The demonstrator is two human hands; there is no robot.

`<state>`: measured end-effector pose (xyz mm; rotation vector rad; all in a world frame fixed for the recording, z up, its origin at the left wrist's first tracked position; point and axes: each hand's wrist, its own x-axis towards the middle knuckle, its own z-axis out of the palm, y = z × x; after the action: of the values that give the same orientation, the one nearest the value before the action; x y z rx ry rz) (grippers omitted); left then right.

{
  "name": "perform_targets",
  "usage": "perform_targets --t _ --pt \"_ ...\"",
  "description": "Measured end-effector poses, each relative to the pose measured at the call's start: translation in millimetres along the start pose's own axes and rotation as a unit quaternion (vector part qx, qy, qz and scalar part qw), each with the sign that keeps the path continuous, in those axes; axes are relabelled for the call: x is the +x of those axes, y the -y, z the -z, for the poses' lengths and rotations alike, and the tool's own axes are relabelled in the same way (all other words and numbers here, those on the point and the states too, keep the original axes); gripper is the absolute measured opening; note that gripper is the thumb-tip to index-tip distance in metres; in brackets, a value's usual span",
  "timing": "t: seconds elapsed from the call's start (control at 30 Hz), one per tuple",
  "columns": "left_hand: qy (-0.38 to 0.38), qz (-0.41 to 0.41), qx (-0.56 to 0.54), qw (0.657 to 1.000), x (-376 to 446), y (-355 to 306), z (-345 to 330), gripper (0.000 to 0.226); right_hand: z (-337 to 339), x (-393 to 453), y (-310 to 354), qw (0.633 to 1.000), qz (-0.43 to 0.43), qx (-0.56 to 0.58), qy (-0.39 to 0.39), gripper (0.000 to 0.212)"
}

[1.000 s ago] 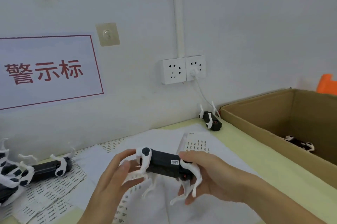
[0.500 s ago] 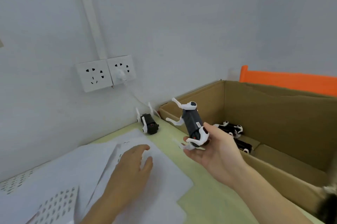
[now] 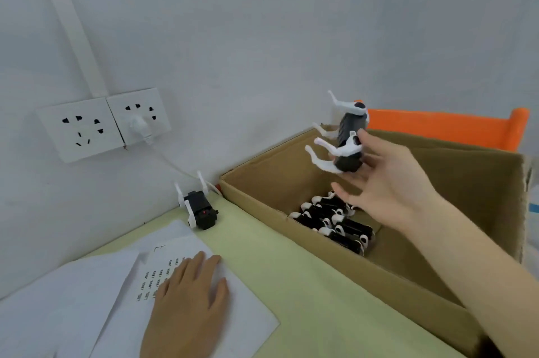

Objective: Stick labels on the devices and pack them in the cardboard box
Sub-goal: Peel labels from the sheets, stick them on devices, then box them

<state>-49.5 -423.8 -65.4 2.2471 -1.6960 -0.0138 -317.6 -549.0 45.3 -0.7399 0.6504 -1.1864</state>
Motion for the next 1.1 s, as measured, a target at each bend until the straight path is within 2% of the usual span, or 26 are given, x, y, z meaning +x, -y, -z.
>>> perform_targets --t 0.1,0.2,0.27,0.33,0.4,0.47,0.53,0.6,0.63,0.77,0.9,1.1 --pt "-0.005 0.000 0.017 1.000 3 -2 0 0.049 24 59 32 0.993 0.028 -0.110 -0.020 0.019" --pt "0.006 -0.001 0.030 1.000 5 -4 -2 0.050 67 128 31 0.969 0.013 -0.241 -0.051 0.029" --pt "0.031 -0.002 0.040 0.999 7 -5 -1 0.052 101 162 20 0.931 0.009 -0.357 -0.074 0.046" --pt "0.060 0.006 0.048 0.997 10 -6 1 0.072 135 183 7 0.879 0.011 -0.467 -0.094 0.061" --pt "0.087 0.016 0.082 0.993 15 -8 2 0.098 165 198 -3 0.815 -0.005 -0.569 -0.110 0.068" --pt "0.070 0.019 0.085 0.994 17 -10 4 0.104 185 211 -12 0.763 -0.015 -0.632 -0.134 0.069" --pt "0.065 -0.018 0.121 0.990 19 -13 6 0.091 196 227 -22 0.737 -0.008 -0.658 -0.156 0.068" --pt "0.060 -0.042 0.106 0.992 15 -8 8 0.061 201 244 -33 0.710 0.009 -0.684 -0.167 0.067" --pt "0.040 -0.047 0.127 0.990 11 -8 6 0.054 203 252 -38 0.697 0.013 -0.697 -0.168 0.066" --pt "0.019 -0.049 0.130 0.990 18 -9 -3 0.051 218 271 -55 0.656 0.005 -0.739 -0.151 0.053" --pt "-0.025 -0.053 0.092 0.994 24 -9 -10 0.045 248 278 -71 0.603 -0.006 -0.785 -0.144 0.051" --pt "-0.035 -0.068 0.079 0.994 25 -6 -14 0.043 280 273 -92 0.572 -0.064 -0.808 -0.125 0.049"
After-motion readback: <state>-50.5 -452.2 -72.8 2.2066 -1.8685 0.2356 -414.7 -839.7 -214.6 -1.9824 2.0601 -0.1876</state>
